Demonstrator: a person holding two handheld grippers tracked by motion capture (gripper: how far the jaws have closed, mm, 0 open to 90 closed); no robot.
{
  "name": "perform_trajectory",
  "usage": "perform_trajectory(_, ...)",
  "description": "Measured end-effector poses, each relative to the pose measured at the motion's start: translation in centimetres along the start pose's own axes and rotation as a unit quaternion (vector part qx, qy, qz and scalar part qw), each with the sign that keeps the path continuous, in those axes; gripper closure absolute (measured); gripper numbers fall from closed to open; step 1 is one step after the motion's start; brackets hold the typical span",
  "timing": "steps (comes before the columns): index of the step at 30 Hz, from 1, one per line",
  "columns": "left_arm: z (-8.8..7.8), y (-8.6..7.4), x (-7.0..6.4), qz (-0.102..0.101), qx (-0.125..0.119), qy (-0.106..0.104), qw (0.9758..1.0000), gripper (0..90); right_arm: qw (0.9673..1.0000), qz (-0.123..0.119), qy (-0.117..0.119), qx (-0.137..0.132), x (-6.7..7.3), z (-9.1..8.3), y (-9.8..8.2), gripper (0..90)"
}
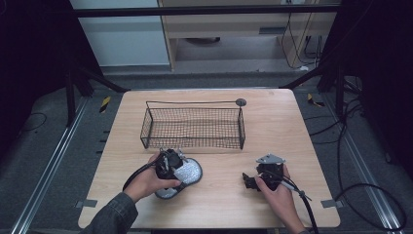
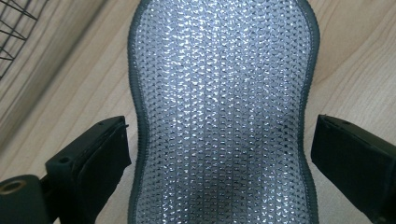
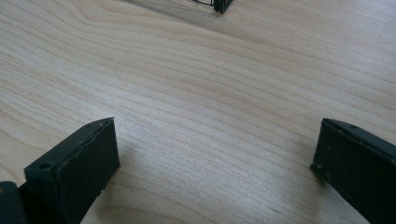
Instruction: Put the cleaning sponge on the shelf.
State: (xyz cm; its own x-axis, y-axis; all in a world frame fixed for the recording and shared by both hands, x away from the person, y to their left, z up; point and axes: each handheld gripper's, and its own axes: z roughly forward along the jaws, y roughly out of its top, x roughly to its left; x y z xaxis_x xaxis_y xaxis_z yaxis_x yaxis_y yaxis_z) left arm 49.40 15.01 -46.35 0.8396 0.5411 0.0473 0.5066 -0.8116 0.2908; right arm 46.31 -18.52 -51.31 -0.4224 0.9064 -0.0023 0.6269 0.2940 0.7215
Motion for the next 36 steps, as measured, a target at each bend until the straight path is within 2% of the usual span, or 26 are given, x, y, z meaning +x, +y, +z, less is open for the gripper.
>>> perform_trajectory(16,0.8,0.4,0.2,0.006,0.020,-0.011,0.9997,3.8,1.0000,-0.001,0.001,0.000,0.0,0.0,0.0,0.4)
perform_trajectory(20,1.2,0.6,0.1,0.016,0.032,-0.010,0.9993,2.6,1.0000,-0.001,0.001,0.000,0.0,0.0,0.0,0.4)
perform_trajectory(28,1.5,0.6,0.7,0.006,0.029,-0.022,0.9993,2.6,1.0000,-0.001,0.001,0.000,0.0,0.0,0.0,0.4)
perform_trajectory(36,1.7,0.4,0.8,0.008,0.020,-0.019,0.9996,3.7,1.0000,-0.001,0.001,0.000,0.0,0.0,0.0,0.4)
